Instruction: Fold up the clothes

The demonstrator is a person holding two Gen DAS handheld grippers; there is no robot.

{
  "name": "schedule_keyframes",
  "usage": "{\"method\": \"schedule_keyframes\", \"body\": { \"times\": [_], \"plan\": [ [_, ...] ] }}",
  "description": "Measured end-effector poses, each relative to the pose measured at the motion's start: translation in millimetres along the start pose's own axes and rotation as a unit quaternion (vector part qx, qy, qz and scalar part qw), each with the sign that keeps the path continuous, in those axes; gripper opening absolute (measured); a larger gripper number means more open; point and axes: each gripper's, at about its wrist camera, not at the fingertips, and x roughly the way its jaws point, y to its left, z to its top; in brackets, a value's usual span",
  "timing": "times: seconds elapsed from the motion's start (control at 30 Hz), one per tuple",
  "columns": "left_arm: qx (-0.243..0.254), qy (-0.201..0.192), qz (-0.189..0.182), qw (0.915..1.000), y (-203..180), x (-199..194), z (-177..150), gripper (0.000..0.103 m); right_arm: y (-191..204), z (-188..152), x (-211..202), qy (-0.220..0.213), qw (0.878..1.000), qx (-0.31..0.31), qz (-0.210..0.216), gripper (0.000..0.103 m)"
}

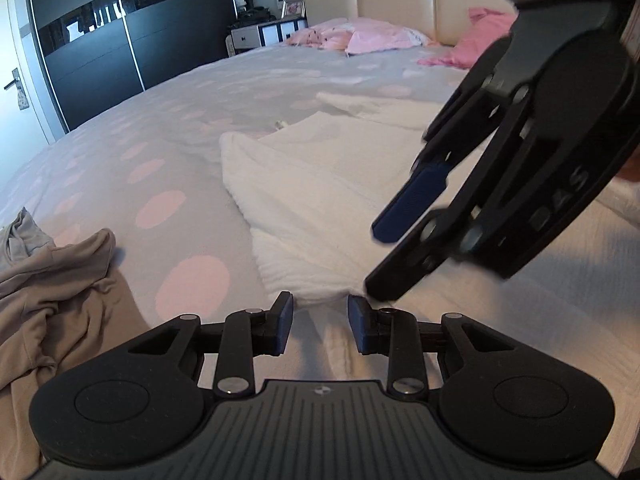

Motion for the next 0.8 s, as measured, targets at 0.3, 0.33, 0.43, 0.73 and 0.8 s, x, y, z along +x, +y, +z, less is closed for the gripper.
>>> {"method": "schedule_keyframes", "body": {
  "times": [0.3, 0.33, 0.43, 0.73, 0.8],
  "plan": [
    [0.007, -0.006, 0.013, 0.9999, 2, 4, 0, 0.027, -12, 2, 16, 0.009, 0.999, 0.04, 0.015, 0.041],
    [0.004, -0.003, 0.017, 0.9998, 3, 5, 0, 0.028, -12, 3, 14, 0.008, 0.999, 0.039, 0.015, 0.041],
    [0.004, 0.001, 0.028, 0.9996, 4, 6, 0, 0.028, -8, 4, 12, 0.013, 0.999, 0.023, 0.025, 0.039],
    [-0.004, 0.035, 0.049, 0.9982, 8, 21, -1, 0.031, -1, -15, 35, 0.069, 0.998, 0.006, -0.011, 0.037],
    [-0.016, 0.046, 0.054, 0.9973, 13, 25, -1, 0.032, -8, -22, 41, 0.086, 0.996, 0.012, -0.023, 0.018]
  ]
}}
